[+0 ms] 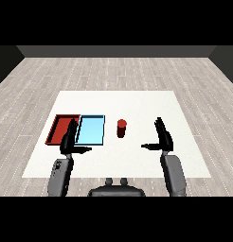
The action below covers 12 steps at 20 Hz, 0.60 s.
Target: Pick the red can and put it in the red box
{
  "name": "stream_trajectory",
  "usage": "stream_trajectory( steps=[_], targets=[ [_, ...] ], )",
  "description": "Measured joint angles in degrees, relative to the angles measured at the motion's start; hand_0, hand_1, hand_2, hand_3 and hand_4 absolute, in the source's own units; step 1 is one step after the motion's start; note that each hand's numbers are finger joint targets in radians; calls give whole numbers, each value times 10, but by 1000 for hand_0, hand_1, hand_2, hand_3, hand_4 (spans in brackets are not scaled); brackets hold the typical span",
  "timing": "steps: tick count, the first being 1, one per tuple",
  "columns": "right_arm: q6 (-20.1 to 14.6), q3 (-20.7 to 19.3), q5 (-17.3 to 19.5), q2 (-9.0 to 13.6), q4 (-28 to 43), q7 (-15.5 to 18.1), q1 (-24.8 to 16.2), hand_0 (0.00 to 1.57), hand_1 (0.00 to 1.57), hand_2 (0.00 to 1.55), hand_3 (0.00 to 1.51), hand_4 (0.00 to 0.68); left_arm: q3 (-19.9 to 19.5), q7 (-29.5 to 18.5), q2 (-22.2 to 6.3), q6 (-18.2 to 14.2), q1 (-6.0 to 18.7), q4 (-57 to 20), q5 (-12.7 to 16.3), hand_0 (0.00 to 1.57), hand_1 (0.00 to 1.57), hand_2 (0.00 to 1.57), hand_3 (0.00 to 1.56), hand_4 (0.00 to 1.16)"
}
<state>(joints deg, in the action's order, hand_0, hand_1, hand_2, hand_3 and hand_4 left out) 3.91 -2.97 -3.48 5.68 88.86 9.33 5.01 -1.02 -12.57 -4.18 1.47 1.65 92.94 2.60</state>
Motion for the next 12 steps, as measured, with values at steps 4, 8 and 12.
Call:
stream_trajectory(
  steps=[4,8,12],
  targets=[
    [26,-16,-21,7,-6,51,2,0,0,0,0,0,-2,-70,6,13,-24,18,7,0,0,0,0,0],
    [38,-25,-28,10,-16,70,7,0,0,0,0,0,-11,-113,7,25,-15,-9,13,0,0,0,0,0],
    [39,-19,-21,3,-18,85,1,0,0,0,0,0,-2,-139,19,23,-31,-15,4,0,0,0,0,0]
  ],
)
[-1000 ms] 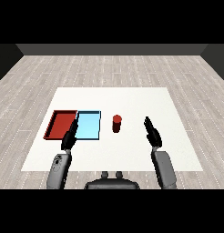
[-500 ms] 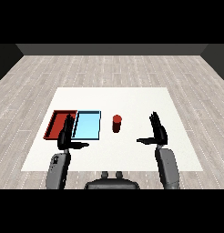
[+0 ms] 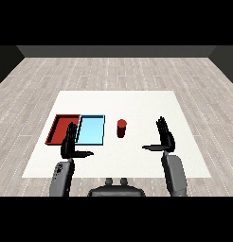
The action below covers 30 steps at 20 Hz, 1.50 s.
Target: Pick the red can and put it in the red box
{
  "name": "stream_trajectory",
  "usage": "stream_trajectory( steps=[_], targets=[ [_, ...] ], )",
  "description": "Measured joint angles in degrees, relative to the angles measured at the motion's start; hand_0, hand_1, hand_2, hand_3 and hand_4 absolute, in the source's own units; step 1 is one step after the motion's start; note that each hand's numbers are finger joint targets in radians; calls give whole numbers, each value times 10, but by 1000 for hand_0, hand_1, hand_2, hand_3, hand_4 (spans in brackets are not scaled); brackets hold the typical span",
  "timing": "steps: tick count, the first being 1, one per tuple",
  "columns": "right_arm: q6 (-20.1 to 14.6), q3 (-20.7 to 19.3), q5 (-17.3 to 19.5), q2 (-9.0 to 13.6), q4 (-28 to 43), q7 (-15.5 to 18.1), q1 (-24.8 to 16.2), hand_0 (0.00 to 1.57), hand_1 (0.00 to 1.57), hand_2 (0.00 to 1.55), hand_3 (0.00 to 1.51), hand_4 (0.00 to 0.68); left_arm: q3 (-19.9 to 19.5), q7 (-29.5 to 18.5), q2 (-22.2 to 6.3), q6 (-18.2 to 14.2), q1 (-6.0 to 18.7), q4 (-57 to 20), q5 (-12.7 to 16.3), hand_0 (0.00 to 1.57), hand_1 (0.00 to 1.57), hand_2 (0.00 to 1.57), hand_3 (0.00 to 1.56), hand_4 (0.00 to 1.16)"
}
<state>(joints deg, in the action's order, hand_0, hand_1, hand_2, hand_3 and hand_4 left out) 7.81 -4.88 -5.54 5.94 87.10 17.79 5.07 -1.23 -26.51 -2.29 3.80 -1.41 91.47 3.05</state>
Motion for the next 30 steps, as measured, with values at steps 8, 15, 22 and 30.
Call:
stream_trajectory(
  steps=[8,15,22,30],
  targets=[
    [2,-5,-4,-7,-38,7,25,0,0,0,0,0,-17,1,-10,18,14,-4,20,0,0,0,0,0],
    [-12,2,12,-17,-95,15,64,0,0,0,0,0,-26,-1,-10,21,5,7,29,0,0,0,0,0],
    [-20,1,5,-26,-137,-2,109,0,0,0,0,0,-22,4,-2,17,7,11,30,0,0,0,0,0],
    [-21,-4,-25,-50,-228,14,157,0,0,0,0,0,-30,17,-8,20,2,26,39,0,0,0,0,0]
  ],
)
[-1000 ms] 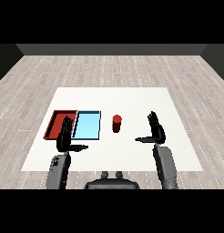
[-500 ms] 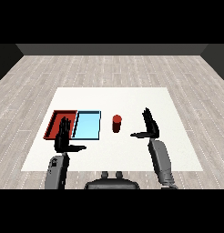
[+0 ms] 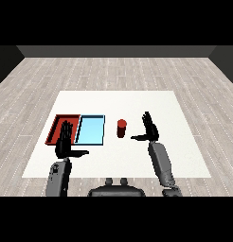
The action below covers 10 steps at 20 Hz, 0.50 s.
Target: Pick the red can and put it in the red box
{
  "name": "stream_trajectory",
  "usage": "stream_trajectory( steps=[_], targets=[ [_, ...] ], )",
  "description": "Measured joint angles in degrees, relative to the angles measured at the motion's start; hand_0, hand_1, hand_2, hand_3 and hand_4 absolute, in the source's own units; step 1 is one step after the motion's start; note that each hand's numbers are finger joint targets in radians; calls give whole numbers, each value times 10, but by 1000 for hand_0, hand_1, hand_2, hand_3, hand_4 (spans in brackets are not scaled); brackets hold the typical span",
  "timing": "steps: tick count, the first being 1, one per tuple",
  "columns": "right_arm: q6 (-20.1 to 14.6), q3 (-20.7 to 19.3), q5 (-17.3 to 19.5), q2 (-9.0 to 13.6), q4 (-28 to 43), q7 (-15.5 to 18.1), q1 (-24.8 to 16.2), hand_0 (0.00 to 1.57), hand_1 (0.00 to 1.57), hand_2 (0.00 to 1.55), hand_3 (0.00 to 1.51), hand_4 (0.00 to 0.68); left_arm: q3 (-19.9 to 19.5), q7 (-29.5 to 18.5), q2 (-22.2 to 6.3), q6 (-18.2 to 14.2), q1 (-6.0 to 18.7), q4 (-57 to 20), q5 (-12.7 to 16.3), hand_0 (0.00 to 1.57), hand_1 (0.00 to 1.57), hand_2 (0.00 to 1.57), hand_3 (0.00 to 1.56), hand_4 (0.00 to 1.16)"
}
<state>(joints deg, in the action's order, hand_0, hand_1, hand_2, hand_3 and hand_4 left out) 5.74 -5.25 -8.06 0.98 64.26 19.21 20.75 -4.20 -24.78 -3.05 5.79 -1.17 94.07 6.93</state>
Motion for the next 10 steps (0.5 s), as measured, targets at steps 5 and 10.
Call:
stream_trajectory(
  steps=[5,10],
  targets=[
    [-15,19,-17,-7,-64,38,25,0,0,0,0,0,8,-6,10,-11,3,-9,-12,0,0,0,0,0],
    [-39,58,-52,-9,-95,54,31,0,0,0,0,0,5,-14,8,-8,5,-15,-10,0,0,0,0,0]
  ],
)
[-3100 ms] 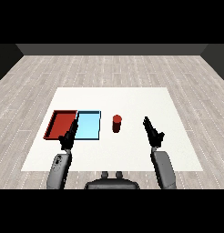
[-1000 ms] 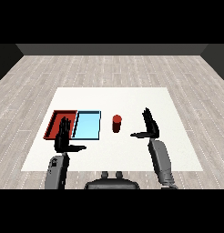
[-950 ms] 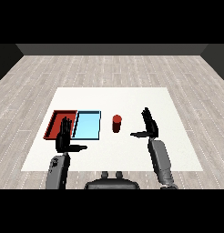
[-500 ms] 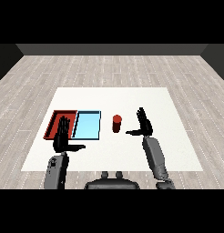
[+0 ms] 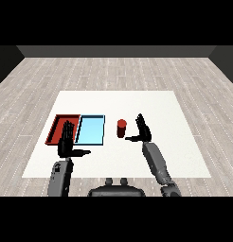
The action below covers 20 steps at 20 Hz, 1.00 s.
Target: Pick the red can and put it in the red box
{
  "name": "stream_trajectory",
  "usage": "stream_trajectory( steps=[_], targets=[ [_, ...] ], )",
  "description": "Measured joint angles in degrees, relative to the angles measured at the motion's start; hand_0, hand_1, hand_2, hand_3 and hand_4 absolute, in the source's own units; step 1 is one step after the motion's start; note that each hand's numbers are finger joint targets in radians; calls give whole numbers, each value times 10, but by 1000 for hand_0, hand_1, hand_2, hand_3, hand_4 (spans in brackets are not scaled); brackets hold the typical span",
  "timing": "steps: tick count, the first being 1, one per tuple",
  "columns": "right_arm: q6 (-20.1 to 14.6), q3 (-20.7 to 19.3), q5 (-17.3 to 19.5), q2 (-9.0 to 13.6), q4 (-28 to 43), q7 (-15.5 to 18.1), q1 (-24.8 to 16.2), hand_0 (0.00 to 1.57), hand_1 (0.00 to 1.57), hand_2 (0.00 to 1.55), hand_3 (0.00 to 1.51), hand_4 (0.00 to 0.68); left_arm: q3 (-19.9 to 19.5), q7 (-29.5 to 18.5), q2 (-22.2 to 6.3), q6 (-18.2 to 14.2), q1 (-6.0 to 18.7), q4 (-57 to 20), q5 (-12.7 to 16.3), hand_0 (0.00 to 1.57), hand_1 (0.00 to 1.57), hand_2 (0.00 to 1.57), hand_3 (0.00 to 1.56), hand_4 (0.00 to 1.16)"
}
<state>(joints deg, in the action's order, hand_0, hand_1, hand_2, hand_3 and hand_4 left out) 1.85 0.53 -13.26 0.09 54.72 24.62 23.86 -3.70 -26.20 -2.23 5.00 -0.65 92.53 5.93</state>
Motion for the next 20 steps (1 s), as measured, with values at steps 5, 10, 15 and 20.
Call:
stream_trajectory(
  steps=[5,10,15,20],
  targets=[
    [-28,38,-46,-1,-47,22,33,0,0,0,0,0,5,9,2,-2,0,7,-1,0,0,0,0,0],
    [-23,46,-64,0,-65,38,29,0,0,0,0,0,0,0,1,1,5,-4,4,0,0,0,0,0],
    [-35,72,-95,-1,-85,42,48,0,0,0,0,0,0,12,-2,3,6,5,8,0,0,0,0,0],
    [-42,95,-126,-1,-118,53,76,0,0,0,0,0,7,13,7,-5,18,2,5,0,0,0,0,0]
  ],
)
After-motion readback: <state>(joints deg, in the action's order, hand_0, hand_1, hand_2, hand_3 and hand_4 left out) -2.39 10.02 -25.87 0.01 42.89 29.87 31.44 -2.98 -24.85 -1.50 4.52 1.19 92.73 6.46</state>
